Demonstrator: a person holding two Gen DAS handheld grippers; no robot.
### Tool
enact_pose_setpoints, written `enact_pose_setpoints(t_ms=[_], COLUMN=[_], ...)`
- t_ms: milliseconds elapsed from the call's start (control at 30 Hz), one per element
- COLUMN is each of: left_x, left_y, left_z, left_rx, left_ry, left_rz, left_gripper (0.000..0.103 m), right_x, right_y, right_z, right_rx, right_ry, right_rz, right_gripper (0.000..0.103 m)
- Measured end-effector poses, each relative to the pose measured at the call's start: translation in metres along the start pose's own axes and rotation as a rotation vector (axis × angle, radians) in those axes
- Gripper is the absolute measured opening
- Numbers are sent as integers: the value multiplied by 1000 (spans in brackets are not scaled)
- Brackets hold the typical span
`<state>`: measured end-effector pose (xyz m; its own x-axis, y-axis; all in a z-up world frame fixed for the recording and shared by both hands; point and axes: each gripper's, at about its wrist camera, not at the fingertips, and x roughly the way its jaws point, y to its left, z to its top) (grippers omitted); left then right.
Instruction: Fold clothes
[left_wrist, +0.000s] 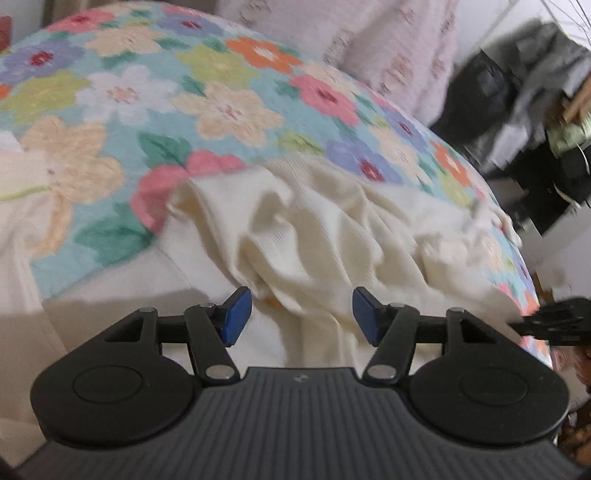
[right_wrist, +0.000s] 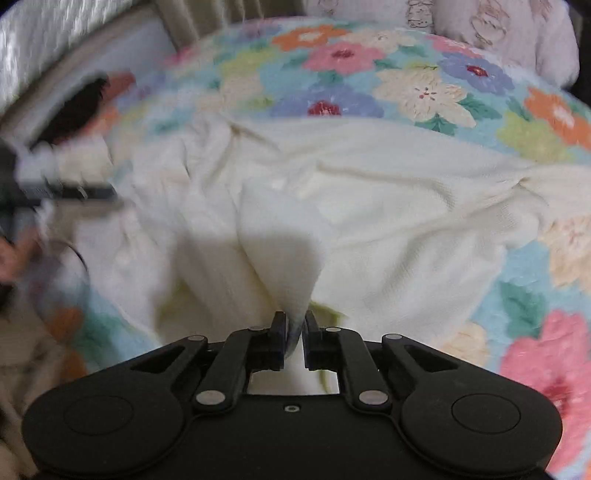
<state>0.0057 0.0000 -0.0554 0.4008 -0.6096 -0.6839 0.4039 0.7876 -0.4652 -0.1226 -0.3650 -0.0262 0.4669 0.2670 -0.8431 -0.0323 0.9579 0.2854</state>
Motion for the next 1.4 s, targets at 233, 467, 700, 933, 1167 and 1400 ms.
enact_pose_setpoints(t_ms=[233, 467, 700, 933, 1167, 1400], left_x=[40, 32, -58, -53, -16, 36], left_y=[3, -31, -17, -15, -35, -4], left_z=[17, 2, -9, -22, 96, 310], left_rx=[-48, 81, -44, -108, 146, 39], left_ry=[14, -35, -238, -148, -36, -343], left_rz=[-43, 4, -46, -132, -25, 238], left_gripper=[60, 1, 1, 1, 1, 5], right_x=[0, 41, -46, -61, -18, 18], right_y=[-40, -29, -11, -37, -53, -71], right_z=[24, 16, 15, 2, 109, 340], right_rx=[196, 134, 21, 118, 17, 36], right_ry=[-137, -55, -314, -258, -56, -355], right_rz=[97, 161, 109, 98, 87, -58], right_gripper=[47, 5, 5, 5, 5, 23])
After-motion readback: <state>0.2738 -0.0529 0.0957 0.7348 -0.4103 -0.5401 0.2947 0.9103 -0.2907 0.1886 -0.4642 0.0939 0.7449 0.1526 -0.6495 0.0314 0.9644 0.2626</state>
